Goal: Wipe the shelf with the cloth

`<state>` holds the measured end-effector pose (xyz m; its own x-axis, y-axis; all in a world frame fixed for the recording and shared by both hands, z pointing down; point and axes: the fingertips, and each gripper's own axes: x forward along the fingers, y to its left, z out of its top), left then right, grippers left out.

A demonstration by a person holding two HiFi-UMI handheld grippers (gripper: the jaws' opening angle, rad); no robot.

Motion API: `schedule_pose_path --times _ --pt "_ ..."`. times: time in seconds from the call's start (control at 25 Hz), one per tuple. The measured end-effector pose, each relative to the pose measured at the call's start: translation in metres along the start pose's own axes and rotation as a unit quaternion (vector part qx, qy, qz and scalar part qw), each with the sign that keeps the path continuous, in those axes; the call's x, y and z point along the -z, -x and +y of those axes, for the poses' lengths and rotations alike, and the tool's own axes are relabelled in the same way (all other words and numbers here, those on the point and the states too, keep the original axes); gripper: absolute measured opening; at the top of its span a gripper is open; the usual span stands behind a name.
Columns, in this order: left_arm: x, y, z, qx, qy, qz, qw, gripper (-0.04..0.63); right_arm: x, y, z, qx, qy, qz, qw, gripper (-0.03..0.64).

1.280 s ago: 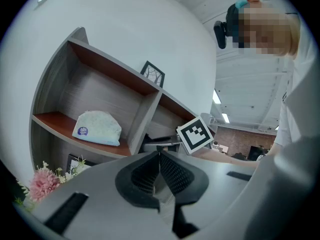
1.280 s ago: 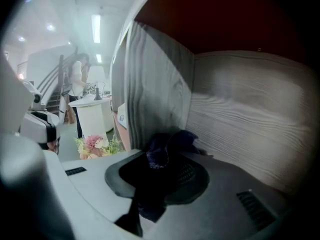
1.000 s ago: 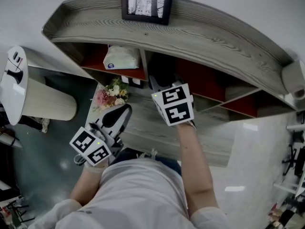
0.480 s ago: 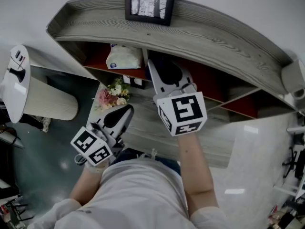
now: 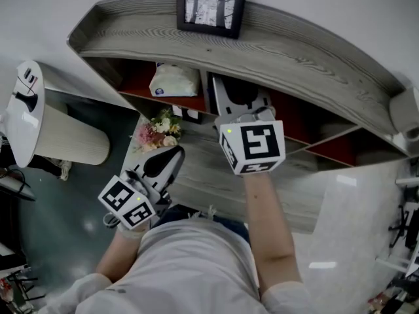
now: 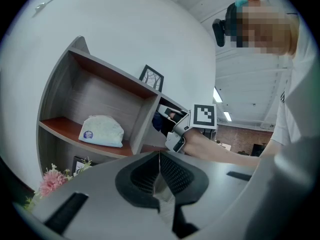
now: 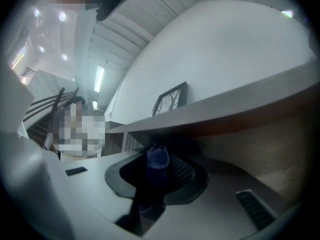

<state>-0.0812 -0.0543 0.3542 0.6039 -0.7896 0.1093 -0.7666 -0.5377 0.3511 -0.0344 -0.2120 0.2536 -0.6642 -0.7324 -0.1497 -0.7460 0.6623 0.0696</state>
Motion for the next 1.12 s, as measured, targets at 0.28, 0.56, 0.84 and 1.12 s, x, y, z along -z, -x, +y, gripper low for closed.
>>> schedule_pose_path --times 0.28,0.56,0.84,1.12 --pt "0.001 -0.001 0.006 -0.006 0.003 0.001 1.0000 0.017 0.028 -0.024 -0.027 0.035 0.013 0.040 0.998 0.084" --pt "0.001 -0.001 0.011 -0.012 0.007 0.001 0.9999 0.017 0.060 -0.035 -0.040 0.048 0.021 0.090 0.995 0.081" --pt "0.003 -0.003 0.007 -0.006 0.008 0.003 0.9999 0.017 0.107 -0.029 -0.034 0.019 0.045 0.210 0.977 0.080" --pt "0.006 -0.004 0.002 0.001 0.008 0.004 1.0000 0.017 0.139 -0.007 -0.012 -0.034 0.081 0.288 0.953 0.078"
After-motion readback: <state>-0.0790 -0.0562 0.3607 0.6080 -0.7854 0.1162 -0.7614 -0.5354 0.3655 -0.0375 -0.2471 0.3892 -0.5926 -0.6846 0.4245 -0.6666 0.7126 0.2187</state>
